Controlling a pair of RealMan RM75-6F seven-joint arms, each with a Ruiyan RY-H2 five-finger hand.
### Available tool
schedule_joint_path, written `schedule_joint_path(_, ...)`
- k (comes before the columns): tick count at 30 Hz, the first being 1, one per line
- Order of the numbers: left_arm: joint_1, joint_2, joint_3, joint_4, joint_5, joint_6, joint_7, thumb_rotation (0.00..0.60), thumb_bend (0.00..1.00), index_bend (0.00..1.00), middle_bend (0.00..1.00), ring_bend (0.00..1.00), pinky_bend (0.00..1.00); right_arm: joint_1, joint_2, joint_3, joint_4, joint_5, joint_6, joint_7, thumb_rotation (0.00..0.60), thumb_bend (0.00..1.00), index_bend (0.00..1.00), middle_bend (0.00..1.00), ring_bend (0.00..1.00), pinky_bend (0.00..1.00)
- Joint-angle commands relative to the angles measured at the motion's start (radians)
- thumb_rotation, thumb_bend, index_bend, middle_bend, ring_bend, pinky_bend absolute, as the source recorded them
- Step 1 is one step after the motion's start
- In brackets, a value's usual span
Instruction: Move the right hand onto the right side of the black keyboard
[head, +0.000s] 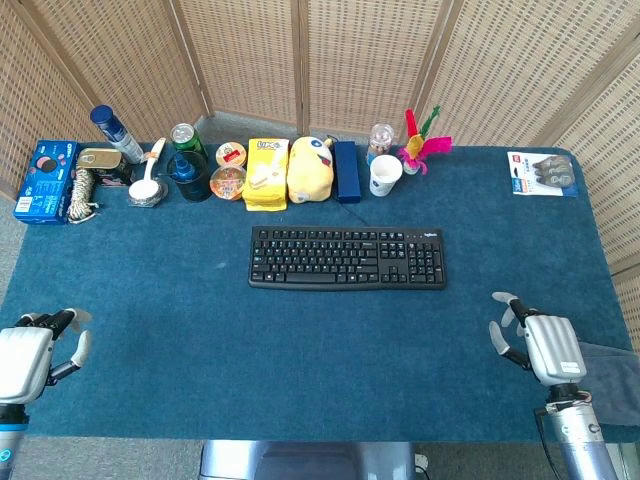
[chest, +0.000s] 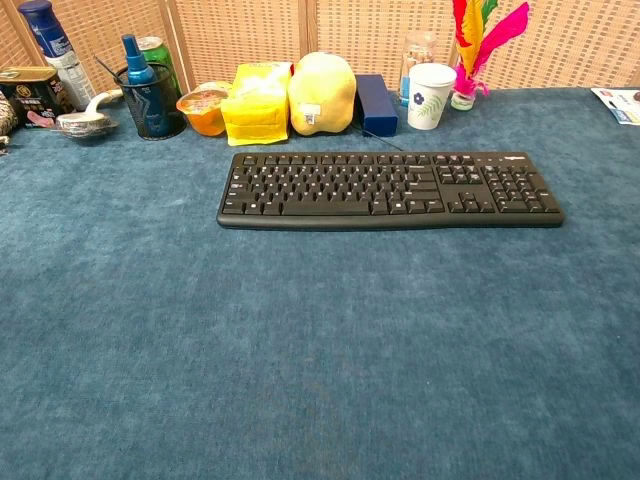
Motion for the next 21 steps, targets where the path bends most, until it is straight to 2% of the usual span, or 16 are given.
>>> schedule_joint_path(1, -0.002, -0.001, 0.001, 0.0, -0.002, -0.006, 0.002, 0.035, 0.43, 0.4, 0.51, 0.54, 0.41, 0.0, -0.002, 0.001, 0.002, 0.003, -0.006, -0.002, 0.0, 0.49, 0.24, 0.49, 0.58, 0.6)
schedule_joint_path(13, -0.009, 0.008, -0.016, 0.008, -0.013, -0.007, -0.01, 0.038, 0.43, 0.4, 0.51, 0.54, 0.41, 0.032, 0.021, 0.023, -0.025, -0.01, -0.066, 0.054, 0.0, 0.49, 0.24, 0.49, 0.59, 0.61)
schedule_joint_path(17, -0.029, 0.014, -0.027, 0.005, -0.016, -0.03, 0.003, 0.04, 0.43, 0.4, 0.51, 0.54, 0.41, 0.082, 0.048, 0.038, -0.078, -0.024, -0.147, 0.132, 0.0, 0.49, 0.24, 0.5, 0.61, 0.63)
schedule_joint_path(21, -0.048, 0.022, -0.041, -0.008, -0.019, -0.045, 0.012, 0.037, 0.43, 0.4, 0.51, 0.54, 0.41, 0.158, 0.095, 0.051, -0.108, -0.04, -0.274, 0.23, 0.0, 0.49, 0.24, 0.63, 0.76, 0.73)
